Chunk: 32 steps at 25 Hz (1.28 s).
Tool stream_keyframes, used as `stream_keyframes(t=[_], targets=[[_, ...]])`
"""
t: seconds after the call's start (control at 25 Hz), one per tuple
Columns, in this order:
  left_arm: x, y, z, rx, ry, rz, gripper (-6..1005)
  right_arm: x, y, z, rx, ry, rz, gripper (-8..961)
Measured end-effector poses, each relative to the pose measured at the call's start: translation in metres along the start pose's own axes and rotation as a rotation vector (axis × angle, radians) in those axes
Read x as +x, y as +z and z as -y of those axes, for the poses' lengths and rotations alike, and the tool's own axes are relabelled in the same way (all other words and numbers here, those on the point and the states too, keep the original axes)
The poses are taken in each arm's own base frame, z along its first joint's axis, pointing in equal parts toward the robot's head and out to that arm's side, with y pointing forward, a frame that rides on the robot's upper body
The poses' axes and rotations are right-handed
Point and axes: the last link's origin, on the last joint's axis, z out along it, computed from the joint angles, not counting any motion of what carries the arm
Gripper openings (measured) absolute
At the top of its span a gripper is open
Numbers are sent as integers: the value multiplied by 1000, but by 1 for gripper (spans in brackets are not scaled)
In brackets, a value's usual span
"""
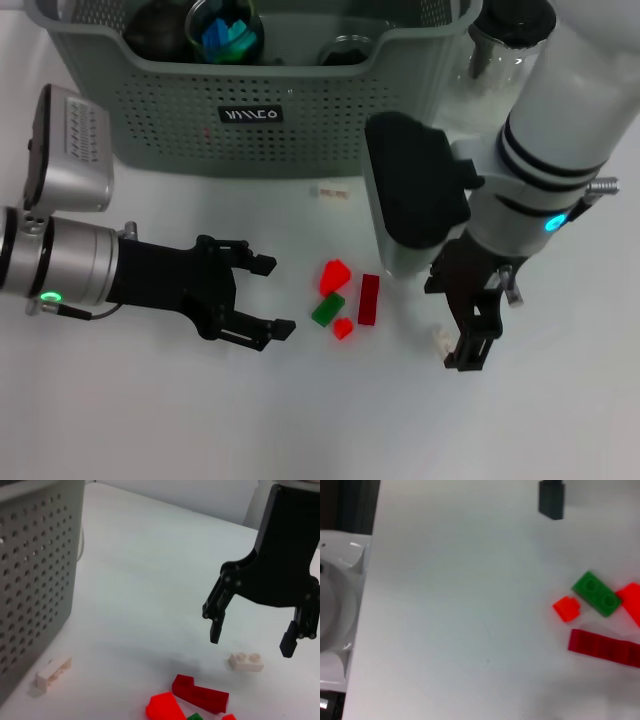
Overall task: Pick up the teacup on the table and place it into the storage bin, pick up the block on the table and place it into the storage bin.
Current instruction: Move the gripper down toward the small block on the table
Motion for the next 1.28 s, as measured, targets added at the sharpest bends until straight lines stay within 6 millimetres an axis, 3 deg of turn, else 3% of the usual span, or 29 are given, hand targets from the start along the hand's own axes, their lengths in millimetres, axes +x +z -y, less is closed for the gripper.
stream_keyframes(t=[0.8, 0.88, 1.28], targets=[[0, 4, -2, -4, -33, -30, 892, 0, 19, -10, 14, -110, -54, 924], [1, 4, -1, -3, -32, -29, 892, 0, 20, -10, 16, -112, -54, 771], [1, 2, 1, 8, -34, -33, 892, 0, 22, -10, 21, -114, -53, 684]])
